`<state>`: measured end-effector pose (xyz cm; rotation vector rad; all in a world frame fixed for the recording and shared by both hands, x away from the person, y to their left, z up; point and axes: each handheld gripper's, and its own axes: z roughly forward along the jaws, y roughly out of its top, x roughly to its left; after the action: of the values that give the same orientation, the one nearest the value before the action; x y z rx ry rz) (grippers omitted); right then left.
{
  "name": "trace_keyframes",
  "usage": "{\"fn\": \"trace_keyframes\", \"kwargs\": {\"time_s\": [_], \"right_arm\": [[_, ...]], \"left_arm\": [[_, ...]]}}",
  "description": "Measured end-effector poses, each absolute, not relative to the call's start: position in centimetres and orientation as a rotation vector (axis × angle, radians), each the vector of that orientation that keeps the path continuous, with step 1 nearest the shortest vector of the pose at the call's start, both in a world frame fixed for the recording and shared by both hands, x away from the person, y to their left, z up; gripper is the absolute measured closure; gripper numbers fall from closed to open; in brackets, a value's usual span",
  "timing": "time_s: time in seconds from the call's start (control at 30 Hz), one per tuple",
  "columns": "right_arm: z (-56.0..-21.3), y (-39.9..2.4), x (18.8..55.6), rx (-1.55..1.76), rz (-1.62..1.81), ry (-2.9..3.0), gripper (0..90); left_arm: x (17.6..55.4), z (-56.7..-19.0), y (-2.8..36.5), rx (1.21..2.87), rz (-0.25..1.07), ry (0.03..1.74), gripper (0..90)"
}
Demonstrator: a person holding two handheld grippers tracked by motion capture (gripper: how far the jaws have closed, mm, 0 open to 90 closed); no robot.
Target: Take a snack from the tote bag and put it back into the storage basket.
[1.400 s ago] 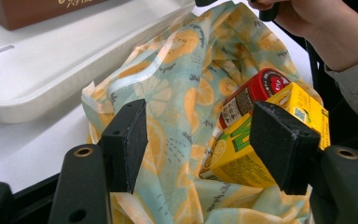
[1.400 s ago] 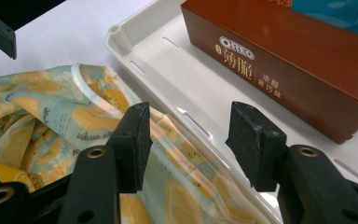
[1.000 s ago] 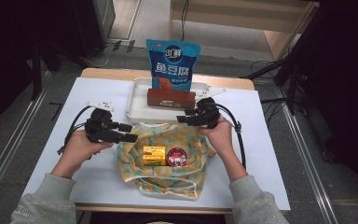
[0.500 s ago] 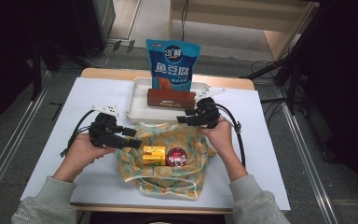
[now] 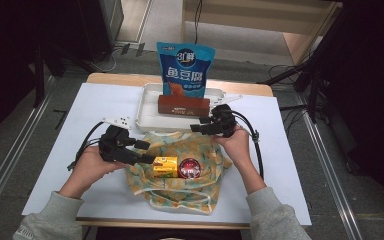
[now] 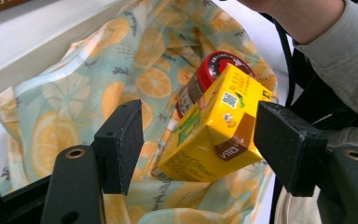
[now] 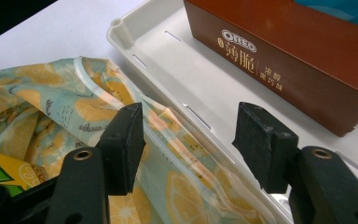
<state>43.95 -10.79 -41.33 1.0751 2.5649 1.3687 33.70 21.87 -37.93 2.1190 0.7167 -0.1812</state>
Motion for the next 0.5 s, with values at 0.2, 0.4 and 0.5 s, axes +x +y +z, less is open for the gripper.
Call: {"fn": "trace_keyframes", "kwargs": {"time_s": [0.2,0.4,0.5], "right_arm": [[-41.4,-10.8,44.0,1.077,1.366,2.569,43.3],[-41.4,-10.8,44.0,1.079,1.365,2.568,43.3],[-41.5,-10.8,44.0,1.083,1.362,2.567,43.2]], "left_arm": [[33.2,-38.0,21.3,2.127,-0.187,0.699,33.3],[32.8,-38.3,20.9,2.136,-0.188,0.678,33.6],[32.6,-38.5,20.5,2.145,-0.190,0.666,33.7]]}}
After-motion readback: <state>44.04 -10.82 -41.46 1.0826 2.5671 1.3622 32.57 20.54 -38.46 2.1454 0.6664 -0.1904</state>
